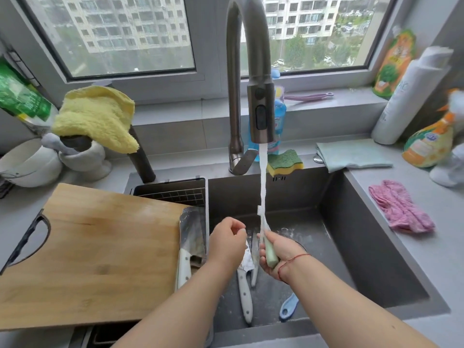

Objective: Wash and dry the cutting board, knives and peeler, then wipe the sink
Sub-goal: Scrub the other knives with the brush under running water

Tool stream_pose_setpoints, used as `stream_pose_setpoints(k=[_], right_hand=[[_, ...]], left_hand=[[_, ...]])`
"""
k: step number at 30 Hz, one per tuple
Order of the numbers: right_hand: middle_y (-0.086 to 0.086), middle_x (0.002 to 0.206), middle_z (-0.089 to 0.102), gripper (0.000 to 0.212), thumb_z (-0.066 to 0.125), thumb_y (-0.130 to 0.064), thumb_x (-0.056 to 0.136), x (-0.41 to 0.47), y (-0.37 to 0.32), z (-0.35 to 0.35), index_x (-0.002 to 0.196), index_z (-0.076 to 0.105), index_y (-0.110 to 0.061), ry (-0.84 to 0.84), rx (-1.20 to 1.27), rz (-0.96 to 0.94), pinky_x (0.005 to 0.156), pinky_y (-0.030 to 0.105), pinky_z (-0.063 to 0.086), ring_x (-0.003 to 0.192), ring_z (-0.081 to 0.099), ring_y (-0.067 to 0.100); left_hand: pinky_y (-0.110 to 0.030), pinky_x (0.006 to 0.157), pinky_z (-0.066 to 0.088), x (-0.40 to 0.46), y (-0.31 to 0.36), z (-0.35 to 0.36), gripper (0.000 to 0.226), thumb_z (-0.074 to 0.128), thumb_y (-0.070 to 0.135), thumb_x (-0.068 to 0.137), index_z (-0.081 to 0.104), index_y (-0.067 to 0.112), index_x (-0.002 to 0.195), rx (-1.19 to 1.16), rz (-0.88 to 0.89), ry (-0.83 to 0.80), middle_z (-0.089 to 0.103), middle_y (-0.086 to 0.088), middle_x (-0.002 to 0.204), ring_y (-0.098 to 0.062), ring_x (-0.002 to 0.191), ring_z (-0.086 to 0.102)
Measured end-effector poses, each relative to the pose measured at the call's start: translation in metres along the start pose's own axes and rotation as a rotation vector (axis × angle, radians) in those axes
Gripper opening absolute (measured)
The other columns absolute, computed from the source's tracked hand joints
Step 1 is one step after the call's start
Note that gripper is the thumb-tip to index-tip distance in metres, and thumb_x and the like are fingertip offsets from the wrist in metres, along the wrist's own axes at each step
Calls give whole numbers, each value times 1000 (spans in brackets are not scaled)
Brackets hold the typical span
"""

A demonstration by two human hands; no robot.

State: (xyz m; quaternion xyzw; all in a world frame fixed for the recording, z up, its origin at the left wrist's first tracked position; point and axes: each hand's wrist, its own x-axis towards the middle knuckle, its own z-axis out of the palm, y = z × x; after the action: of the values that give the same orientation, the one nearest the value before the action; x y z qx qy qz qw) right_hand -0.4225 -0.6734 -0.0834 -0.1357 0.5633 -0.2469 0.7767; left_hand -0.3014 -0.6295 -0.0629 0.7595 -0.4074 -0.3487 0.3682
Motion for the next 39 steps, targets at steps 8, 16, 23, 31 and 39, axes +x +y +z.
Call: stream_pose_setpoints(k=[8,16,23,31,39], right_hand=[[0,53,47,28,51,-33,97,21,-8,-19,82,58,-11,60,-36,18,39,15,40,37,43,8],[2,61,42,36,35,-37,102,57,-4,-31,74,44,-16,116,-215,155,43,17,33,49,37,14],[4,38,47,40,37,-30,102,75,18,-27,66,44,-14,183,-309,225,39,17,41,28,42,15],[8,35,51,54,40,-34,101,81,49,-30,56,53,-7,133,-324,298,28,21,42,24,48,19],[10,52,64,38,49,-30,96,85,52,-23,68,63,-9,112,-336,286,37,20,46,39,60,21]], left_hand=[[-34,66,56,18,-13,40,13,49,13,89,58,20,82,-48,-204,-96,65,-4,85,-23,80,69],[-26,57,41,48,-48,72,22,44,9,91,46,14,70,-210,-613,-196,46,-2,62,-17,53,45],[-46,97,51,58,-89,92,54,54,52,84,68,8,113,-423,-765,-167,69,-13,110,-31,98,66],[-32,82,51,38,-90,91,59,41,58,94,67,11,120,-377,-917,-295,69,-13,110,-27,96,66],[-26,58,49,45,-95,106,56,41,53,96,69,5,107,-384,-951,-248,71,-16,85,-26,73,63]])
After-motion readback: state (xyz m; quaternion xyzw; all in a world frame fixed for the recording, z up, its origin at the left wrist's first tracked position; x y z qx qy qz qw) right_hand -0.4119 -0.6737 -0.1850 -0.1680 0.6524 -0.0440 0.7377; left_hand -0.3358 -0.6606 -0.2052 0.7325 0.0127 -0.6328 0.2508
